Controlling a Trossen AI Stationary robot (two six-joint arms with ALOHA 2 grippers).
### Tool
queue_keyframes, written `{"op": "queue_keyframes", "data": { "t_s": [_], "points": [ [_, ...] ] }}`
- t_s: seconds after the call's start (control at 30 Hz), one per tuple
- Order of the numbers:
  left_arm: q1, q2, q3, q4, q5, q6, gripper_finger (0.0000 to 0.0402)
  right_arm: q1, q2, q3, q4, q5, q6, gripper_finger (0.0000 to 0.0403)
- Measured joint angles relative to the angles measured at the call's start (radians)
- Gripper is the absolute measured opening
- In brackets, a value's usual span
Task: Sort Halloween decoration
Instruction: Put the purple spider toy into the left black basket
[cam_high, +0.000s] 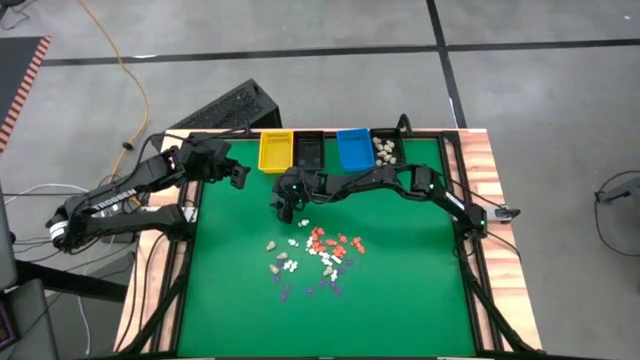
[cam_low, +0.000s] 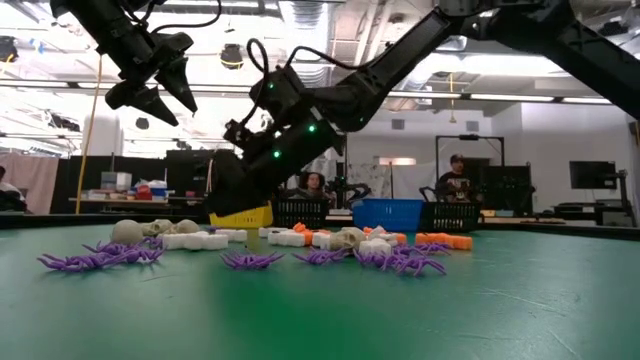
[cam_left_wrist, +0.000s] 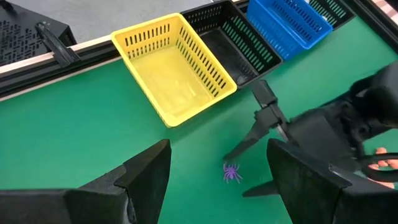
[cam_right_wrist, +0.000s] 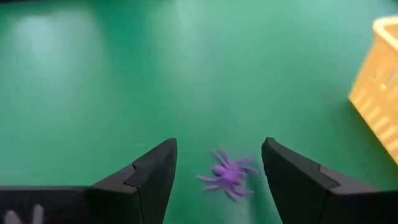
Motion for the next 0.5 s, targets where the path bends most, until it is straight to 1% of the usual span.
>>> {"op": "queue_keyframes", "data": {
  "t_s": [0.13,0.5],
  "points": [
    [0.0,0.0,0.0,0.0,0.0,-0.001,0.0256,-0.008,0.005,0.0,-0.017,0.028,0.003,0.0263],
    [0.0,0.0,0.0,0.001,0.0,0.001,0.0256,-0.002,0.003,0.0,-0.011,0.028,0.002,0.0263]
  ]
}}
